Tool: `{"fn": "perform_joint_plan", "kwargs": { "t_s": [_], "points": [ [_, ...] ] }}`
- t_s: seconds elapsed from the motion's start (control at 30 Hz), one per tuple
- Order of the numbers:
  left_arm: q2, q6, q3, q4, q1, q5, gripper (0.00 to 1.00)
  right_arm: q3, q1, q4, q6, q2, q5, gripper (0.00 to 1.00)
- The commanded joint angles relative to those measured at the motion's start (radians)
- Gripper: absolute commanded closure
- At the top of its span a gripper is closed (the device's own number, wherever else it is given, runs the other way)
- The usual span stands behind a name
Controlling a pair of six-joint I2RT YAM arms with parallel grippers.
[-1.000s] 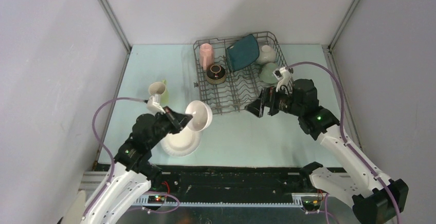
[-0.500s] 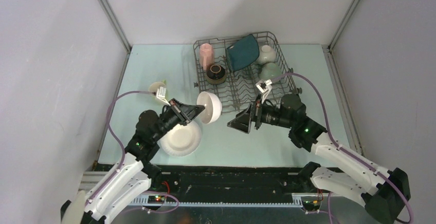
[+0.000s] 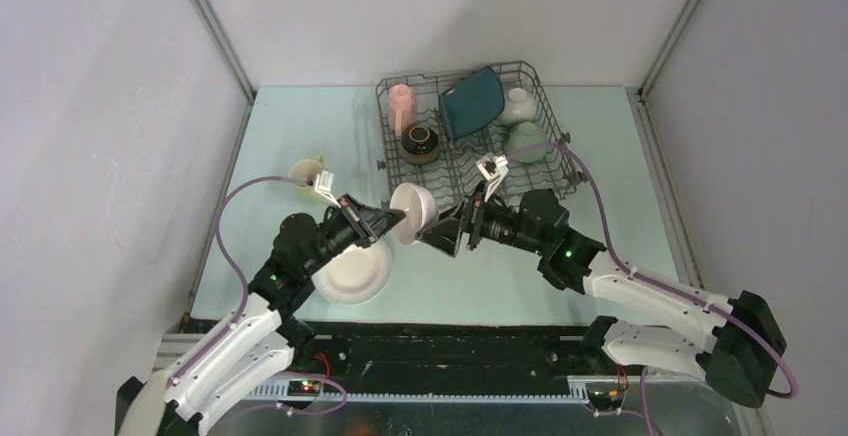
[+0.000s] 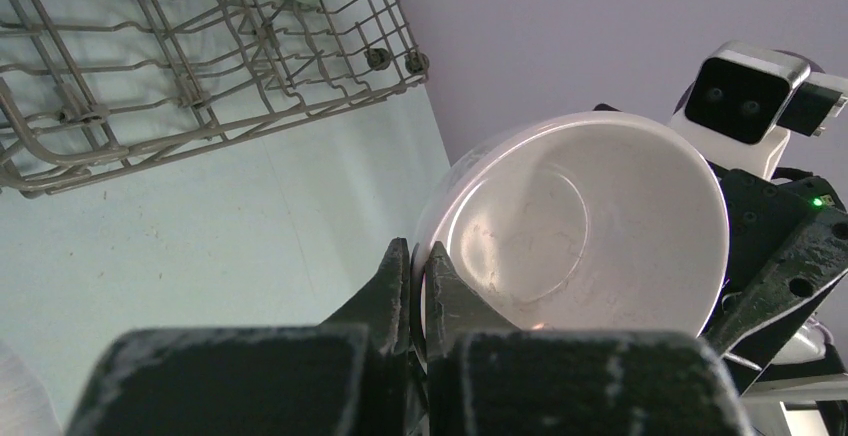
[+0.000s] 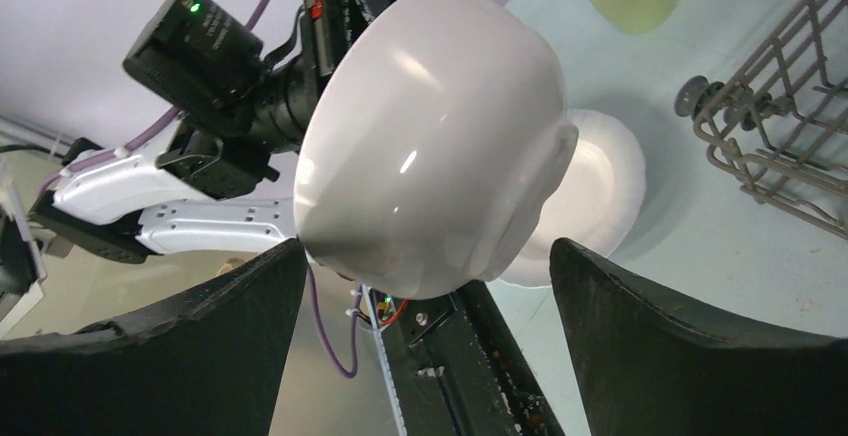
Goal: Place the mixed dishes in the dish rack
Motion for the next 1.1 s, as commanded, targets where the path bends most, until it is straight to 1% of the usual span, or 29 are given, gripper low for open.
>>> {"fn": "perform_joint_plan", "kwargs": {
  "t_s": [0.0, 0.13, 0.2, 0.23, 0.27, 0.3, 0.33, 0.37, 0.4, 0.43, 0.47, 0.5, 0.53, 0.57, 0.6, 0.63, 0.67, 0.7, 0.73, 0.8, 0.83, 0.93, 1.07],
  "points": [
    [0.007, 0.013, 0.053, 0.026, -0.022, -0.044, 1.0, 0.049, 0.022, 0.066, 0.026, 0.014, 0.088, 0.11],
    [0.01, 0.05, 0.073, -0.024, -0.04, -0.088, 1.0, 0.049, 0.034, 0.054, 0.026, 0.005, 0.128, 0.2],
    [0.008, 0.068, 0.078, -0.035, -0.044, -0.105, 1.0, 0.049, 0.035, 0.042, 0.024, -0.001, 0.146, 0.28],
    [0.009, 0.07, 0.078, -0.037, -0.047, -0.109, 1.0, 0.049, 0.035, 0.036, 0.023, -0.003, 0.152, 0.38],
    [0.009, 0.074, 0.079, -0.037, -0.047, -0.114, 1.0, 0.049, 0.035, 0.034, 0.02, -0.006, 0.153, 0.44],
    [0.009, 0.075, 0.078, -0.036, -0.049, -0.115, 1.0, 0.049, 0.036, 0.035, 0.019, -0.006, 0.154, 0.58],
    [0.01, 0.079, 0.078, -0.032, -0.05, -0.113, 1.0, 0.049, 0.035, 0.035, 0.02, -0.006, 0.154, 0.65],
    [0.014, 0.08, 0.078, -0.03, -0.05, -0.107, 0.99, 0.049, 0.034, 0.035, 0.022, -0.006, 0.156, 0.76],
    [0.016, 0.088, 0.079, -0.026, -0.05, -0.103, 0.97, 0.048, 0.034, 0.032, 0.024, -0.006, 0.156, 0.8],
    [0.019, 0.092, 0.08, -0.026, -0.051, -0.099, 0.86, 0.049, 0.03, 0.029, 0.024, -0.008, 0.159, 0.86],
    [0.02, 0.099, 0.083, -0.035, -0.051, -0.101, 0.71, 0.049, 0.028, 0.019, 0.022, -0.011, 0.161, 0.9],
    [0.02, 0.103, 0.086, -0.044, -0.051, -0.109, 0.64, 0.051, 0.018, 0.01, 0.015, -0.017, 0.174, 0.92],
    [0.017, 0.11, 0.089, -0.062, -0.051, -0.113, 0.51, 0.055, 0.011, -0.025, 0.008, -0.019, 0.182, 0.94],
    [0.013, 0.112, 0.089, -0.073, -0.05, -0.129, 0.47, 0.072, -0.003, -0.046, -0.016, -0.024, 0.194, 0.95],
    [0.006, 0.118, 0.09, -0.093, -0.05, -0.137, 0.41, 0.099, -0.013, -0.106, -0.03, -0.026, 0.207, 0.97],
    [0.001, 0.122, 0.091, -0.104, -0.051, -0.156, 0.39, 0.115, -0.037, -0.144, -0.065, -0.029, 0.218, 0.98],
    [-0.009, 0.129, 0.092, -0.128, -0.051, -0.164, 0.35, 0.146, -0.049, -0.221, -0.085, -0.031, 0.249, 0.99],
    [-0.015, 0.132, 0.092, -0.152, -0.051, -0.182, 0.33, 0.16, -0.076, -0.256, -0.12, -0.033, 0.267, 0.99],
    [-0.029, 0.142, 0.096, -0.16, -0.051, -0.198, 0.3, 0.188, -0.11, -0.329, -0.135, -0.035, 0.298, 0.99],
    [-0.048, 0.162, 0.101, -0.208, -0.051, -0.22, 0.26, 0.228, -0.172, -0.433, -0.173, -0.03, 0.33, 1.0],
    [-0.053, 0.174, 0.104, -0.232, -0.051, -0.227, 0.25, 0.24, -0.192, -0.494, -0.193, -0.026, 0.335, 1.0],
    [-0.077, 0.2, 0.11, -0.27, -0.051, -0.24, 0.23, 0.302, -0.282, -0.6, -0.261, 0.004, 0.414, 1.0],
    [-0.088, 0.233, 0.113, -0.298, -0.051, -0.241, 0.21, 0.395, -0.319, -0.73, -0.376, 0.09, 0.528, 1.0]
  ]
}}
